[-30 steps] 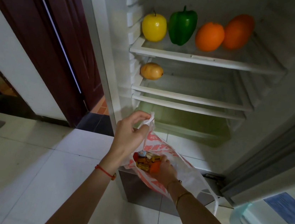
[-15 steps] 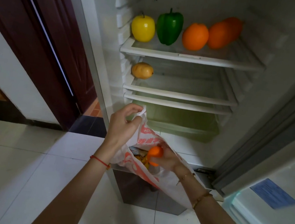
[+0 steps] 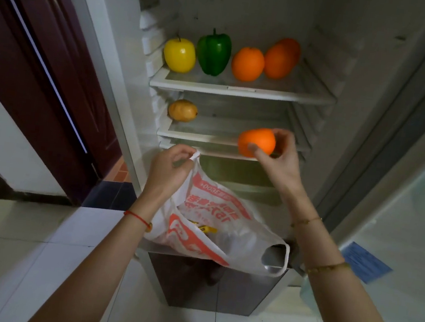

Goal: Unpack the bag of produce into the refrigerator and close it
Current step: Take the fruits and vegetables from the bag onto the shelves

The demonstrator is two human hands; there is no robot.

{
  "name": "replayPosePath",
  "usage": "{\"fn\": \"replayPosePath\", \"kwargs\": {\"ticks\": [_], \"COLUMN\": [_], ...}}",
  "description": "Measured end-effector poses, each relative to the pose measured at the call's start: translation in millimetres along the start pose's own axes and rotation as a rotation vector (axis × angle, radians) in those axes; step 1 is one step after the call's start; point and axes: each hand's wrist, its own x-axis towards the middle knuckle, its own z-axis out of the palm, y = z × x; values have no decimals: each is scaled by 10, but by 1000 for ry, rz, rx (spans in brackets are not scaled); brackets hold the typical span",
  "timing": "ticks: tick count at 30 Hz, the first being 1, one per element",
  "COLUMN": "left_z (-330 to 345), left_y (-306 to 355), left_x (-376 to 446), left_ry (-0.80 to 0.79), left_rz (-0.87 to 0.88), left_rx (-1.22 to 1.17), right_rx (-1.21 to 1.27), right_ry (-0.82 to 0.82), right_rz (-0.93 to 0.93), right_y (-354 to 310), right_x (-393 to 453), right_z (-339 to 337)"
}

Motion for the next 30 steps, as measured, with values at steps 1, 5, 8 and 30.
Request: {"fn": "replayPosePath", "kwargs": {"ticks": [1, 5, 8, 30], "left_z": [20, 79, 114, 78], "left_y": [6, 39, 56, -62], "left_x": [18, 85, 150, 329], "left_ry": [-2, -25, -24, 1], "left_rz": [5, 22, 34, 40], "left_rx": [-7, -36, -48, -17], "right_rx": [8, -15, -59, -358], "right_ry": [55, 194, 257, 334], "right_rz": [-51, -182, -213, -159], "right_y": [-108, -462, -610, -448], "right_x": [93, 453, 734, 1442], "right_z": [-46, -197, -281, -345]}}
